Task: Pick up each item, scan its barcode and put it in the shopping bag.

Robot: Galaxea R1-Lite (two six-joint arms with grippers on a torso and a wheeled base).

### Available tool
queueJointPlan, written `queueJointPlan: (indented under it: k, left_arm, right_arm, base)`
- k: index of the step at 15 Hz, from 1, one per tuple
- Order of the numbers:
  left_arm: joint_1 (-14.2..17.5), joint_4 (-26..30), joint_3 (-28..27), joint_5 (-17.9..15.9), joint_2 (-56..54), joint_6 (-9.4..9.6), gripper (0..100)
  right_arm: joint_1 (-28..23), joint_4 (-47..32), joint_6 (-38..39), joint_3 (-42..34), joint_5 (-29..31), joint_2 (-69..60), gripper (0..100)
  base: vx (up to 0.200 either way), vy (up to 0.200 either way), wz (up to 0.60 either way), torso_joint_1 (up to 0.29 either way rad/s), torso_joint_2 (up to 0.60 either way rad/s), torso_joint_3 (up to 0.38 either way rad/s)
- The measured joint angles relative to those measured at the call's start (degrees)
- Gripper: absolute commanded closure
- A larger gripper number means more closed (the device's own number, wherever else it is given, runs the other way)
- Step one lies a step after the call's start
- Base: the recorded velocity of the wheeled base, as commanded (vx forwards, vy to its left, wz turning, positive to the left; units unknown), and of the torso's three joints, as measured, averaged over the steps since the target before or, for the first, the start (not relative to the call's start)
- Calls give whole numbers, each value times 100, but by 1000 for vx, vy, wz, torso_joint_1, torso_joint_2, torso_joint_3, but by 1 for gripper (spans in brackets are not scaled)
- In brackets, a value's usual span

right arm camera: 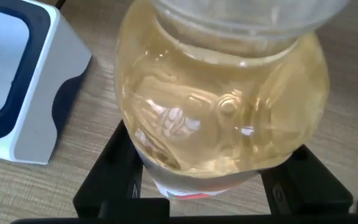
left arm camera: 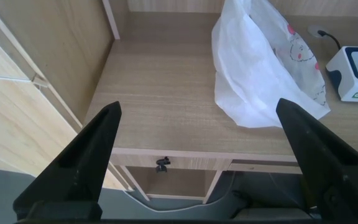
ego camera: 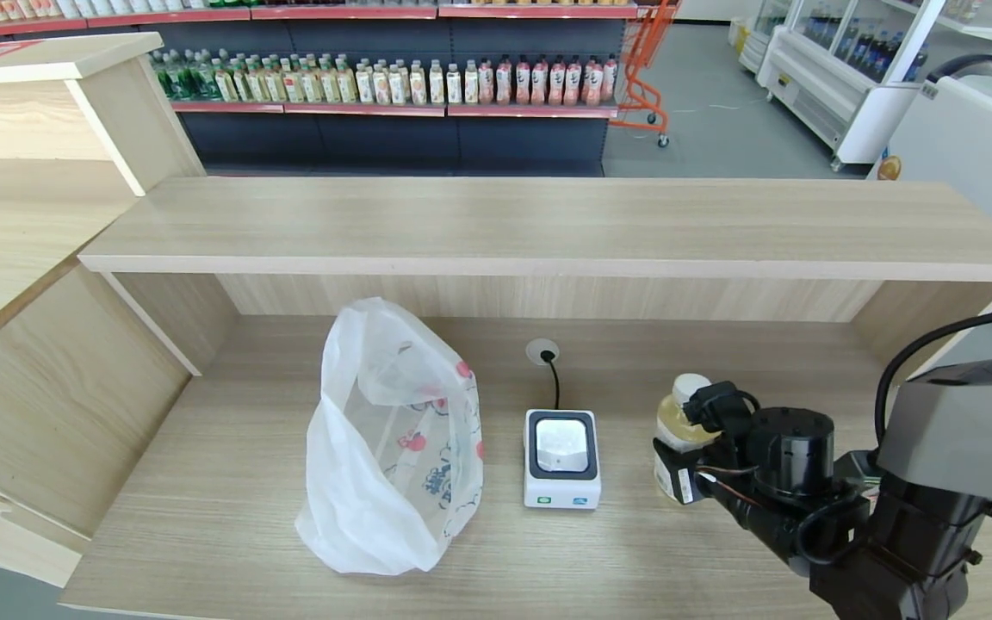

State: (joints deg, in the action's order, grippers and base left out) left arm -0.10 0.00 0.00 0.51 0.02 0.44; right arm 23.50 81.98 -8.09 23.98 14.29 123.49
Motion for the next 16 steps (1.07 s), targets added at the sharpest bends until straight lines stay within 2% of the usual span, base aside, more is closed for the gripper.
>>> queueJointPlan:
  k: [3,5,7,9,11,12,13,16]
  left_arm:
    - [5,0,0,0,0,0,0]
    - [5,0,0,0,0,0,0]
    - [5,0,0,0,0,-1,0]
    - [2,0,0,0,0,0,0]
    - [2,0,0,0,0,0,0]
    - [2,0,0,0,0,0,0]
    - [5,0,0,0,0,0,0]
    - [5,0,0,0,0,0,0]
  right_arm:
    - [-2,12,244,9,-52,-152,100]
    - [-44,-201,596,-15,-492,-489,100]
    - [-157,-806,995,-48,-1449,-1161,100]
    - [-273,-1551,1321,-63,-2755,-1997,100]
    - [-322,-2643,1520,-45,-4170,-2975,100]
    - [-250,-3179,1599,-9,-4653,-3413,100]
    - [-50,-3646,1693,24,-5019,-3818,100]
    - [603,-4123,1933,60,-5159,-4543,100]
  base:
    - [0,0,0,0,0,0]
    - [0,0,0,0,0,0]
    - [0,0,0,0,0,0]
    - [0,0,0,0,0,0]
    - [0,0,0,0,0,0]
    - [0,0,0,0,0,0]
    - [0,0,0,0,0,0]
    - [0,0,0,0,0,0]
